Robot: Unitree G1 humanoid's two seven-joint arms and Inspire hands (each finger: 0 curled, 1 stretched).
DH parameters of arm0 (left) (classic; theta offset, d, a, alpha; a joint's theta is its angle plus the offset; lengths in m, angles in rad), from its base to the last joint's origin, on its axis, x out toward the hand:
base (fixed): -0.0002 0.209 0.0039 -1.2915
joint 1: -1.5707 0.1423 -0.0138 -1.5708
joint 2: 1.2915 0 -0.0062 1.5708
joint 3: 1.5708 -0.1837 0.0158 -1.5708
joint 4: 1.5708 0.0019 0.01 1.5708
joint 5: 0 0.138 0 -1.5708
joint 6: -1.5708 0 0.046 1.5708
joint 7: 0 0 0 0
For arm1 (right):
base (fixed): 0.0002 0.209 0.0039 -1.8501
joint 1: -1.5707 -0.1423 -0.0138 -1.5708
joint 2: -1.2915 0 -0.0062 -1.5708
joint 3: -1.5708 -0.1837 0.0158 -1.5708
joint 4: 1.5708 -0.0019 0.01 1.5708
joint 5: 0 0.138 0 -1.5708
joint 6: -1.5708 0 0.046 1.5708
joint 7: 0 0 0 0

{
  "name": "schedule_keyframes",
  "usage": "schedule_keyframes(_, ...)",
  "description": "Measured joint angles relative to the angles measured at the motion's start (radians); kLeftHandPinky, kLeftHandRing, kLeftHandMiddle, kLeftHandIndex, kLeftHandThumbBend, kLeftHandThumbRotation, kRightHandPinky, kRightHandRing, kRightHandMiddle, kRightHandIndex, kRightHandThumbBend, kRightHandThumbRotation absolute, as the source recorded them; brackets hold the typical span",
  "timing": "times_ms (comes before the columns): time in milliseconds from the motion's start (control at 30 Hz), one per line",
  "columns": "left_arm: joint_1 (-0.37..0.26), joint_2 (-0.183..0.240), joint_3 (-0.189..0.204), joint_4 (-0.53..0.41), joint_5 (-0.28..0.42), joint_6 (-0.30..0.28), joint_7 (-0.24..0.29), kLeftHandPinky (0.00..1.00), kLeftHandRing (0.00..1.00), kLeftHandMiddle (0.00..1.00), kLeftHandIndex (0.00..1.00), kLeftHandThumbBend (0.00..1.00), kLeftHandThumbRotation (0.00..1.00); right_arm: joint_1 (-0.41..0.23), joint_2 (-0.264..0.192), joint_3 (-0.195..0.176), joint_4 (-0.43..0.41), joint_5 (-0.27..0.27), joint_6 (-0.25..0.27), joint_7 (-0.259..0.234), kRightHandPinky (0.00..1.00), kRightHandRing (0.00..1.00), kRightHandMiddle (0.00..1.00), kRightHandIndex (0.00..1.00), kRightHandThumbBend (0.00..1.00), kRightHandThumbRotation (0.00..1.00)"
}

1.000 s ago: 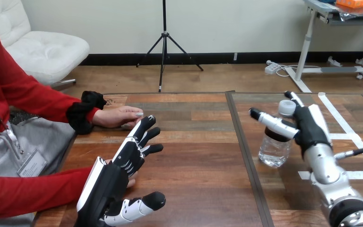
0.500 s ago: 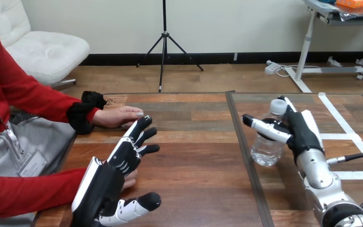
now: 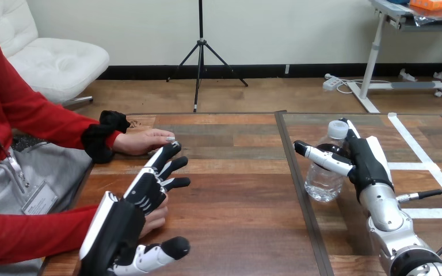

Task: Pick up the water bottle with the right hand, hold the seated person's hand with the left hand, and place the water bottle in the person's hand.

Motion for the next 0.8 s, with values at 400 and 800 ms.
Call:
schedule_keyframes(400, 0.013, 0.019, 0.005, -0.026, -0.043, 0.016, -0.032, 0.79, 0.91, 0.96, 0.93, 1.00, 0.60, 0.005, 0.026, -0.018, 0.000, 0.021, 0.000, -0.016, 0.95, 0.97, 0.96, 0.99, 1.00, 0.41)
schedule_keyframes(800, 0.023, 0.028, 0.012, -0.036, -0.085, 0.025, -0.069, 0.81, 0.92, 0.96, 0.93, 1.00, 0.57, 0.012, 0.042, -0.039, 0.000, 0.042, 0.001, -0.017, 0.93, 0.95, 0.95, 0.99, 1.00, 0.39)
